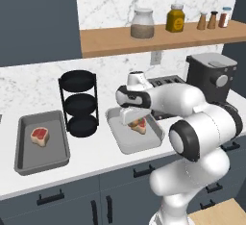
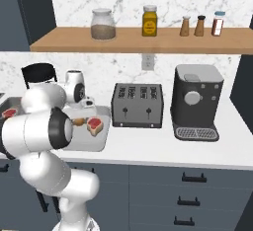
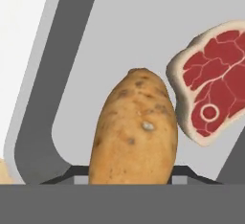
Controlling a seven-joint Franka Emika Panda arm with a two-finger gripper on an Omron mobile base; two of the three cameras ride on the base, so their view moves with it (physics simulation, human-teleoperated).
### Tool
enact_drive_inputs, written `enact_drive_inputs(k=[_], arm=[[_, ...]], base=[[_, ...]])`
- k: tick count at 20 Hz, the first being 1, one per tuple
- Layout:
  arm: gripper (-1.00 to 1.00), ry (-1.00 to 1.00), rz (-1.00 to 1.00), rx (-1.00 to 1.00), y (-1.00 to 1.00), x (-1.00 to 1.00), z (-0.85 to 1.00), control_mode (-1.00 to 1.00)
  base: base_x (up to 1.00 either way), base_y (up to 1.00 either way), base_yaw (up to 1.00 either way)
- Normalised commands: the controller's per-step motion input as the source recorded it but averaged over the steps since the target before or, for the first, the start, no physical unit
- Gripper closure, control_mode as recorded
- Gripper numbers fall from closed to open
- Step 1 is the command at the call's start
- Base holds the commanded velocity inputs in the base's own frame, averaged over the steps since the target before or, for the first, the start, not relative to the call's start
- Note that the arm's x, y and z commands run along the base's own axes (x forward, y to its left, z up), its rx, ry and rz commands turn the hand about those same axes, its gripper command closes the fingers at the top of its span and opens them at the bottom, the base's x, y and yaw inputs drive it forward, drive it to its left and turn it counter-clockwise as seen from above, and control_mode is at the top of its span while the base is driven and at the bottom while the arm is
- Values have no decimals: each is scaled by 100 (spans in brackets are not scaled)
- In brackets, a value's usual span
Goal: Place one potato and one steak in each tupperware on the nearby counter, to pack two identical lunches.
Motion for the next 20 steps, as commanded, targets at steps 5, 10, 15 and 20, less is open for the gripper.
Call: enact_drive_inputs(k=[5, 10, 15, 20], arm=[[100, 0, 15, 0, 12, 46, -33, -100], [100, 7, 9, 0, 0, 49, -6, -100], [100, 0, 1, -2, 5, 11, -29, -100], [100, -1, 0, -1, 12, 0, -56, -100]], base=[[0, 0, 0], [0, 0, 0], [0, 0, 0], [0, 0, 0]])
